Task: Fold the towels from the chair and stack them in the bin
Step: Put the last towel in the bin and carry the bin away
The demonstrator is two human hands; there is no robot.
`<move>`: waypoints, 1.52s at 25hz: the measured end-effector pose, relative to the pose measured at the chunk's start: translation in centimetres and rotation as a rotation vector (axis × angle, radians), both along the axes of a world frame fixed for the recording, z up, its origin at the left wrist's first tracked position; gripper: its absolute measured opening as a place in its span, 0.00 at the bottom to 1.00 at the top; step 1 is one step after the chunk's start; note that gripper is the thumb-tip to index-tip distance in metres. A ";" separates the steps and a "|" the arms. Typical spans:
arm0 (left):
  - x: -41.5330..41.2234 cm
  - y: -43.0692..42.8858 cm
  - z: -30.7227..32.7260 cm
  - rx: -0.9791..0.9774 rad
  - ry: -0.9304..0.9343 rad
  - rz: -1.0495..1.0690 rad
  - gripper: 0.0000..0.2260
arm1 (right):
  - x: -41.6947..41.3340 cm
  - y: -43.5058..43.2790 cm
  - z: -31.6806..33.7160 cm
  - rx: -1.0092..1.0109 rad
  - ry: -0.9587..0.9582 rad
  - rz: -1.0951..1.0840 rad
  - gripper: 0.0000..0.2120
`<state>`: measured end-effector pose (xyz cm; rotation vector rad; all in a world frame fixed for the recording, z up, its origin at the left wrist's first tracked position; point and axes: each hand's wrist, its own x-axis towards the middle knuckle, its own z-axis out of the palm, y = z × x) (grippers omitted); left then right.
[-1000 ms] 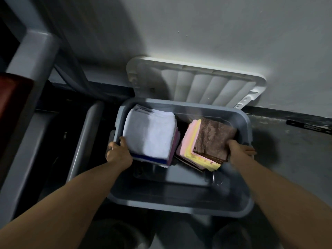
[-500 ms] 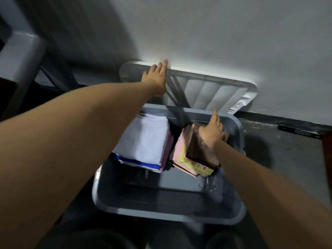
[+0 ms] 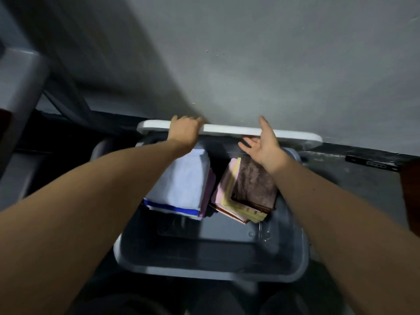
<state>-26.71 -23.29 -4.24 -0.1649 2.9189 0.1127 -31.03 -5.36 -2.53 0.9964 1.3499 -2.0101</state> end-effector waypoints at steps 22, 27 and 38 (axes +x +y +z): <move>0.2 -1.1 1.7 0.226 -0.232 0.642 0.18 | 5.9 -1.0 2.0 0.144 -0.104 -0.414 0.05; 0.6 -1.5 1.5 0.057 -0.506 0.741 0.43 | 6.8 -0.7 1.5 0.091 -0.090 -0.433 0.04; 3.9 -6.4 -1.6 0.213 -0.445 0.852 0.36 | 9.6 0.9 2.9 -0.040 -0.081 -0.519 0.05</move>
